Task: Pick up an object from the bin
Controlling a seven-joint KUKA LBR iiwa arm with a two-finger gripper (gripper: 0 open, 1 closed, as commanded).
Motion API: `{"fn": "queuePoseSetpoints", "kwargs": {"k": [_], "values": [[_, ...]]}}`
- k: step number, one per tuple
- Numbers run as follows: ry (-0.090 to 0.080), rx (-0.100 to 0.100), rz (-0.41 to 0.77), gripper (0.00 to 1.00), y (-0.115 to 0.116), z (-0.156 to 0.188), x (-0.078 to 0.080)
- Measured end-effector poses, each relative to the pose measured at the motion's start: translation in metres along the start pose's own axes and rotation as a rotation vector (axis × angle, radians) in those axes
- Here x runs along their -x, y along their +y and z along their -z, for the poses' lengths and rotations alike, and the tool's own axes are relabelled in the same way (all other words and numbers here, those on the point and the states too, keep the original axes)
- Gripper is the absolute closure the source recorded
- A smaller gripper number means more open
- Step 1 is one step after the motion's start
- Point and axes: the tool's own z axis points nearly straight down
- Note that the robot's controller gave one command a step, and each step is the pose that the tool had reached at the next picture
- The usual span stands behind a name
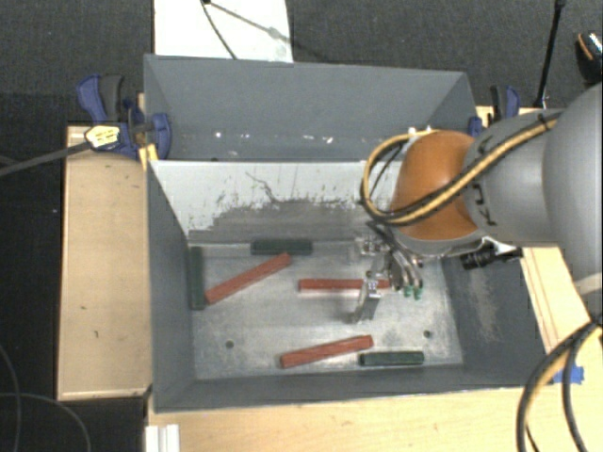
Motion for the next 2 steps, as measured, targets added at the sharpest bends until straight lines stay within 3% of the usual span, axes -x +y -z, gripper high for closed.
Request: {"fn": "queuePoseSetpoints", "kwargs": {"k": [1,2], "values": [[0.000,0.000,0.003,1.00,0.000,0.000,0.000],[-0.011,0.002,0.046,1.00,0.014,0.149,0.001]]}}
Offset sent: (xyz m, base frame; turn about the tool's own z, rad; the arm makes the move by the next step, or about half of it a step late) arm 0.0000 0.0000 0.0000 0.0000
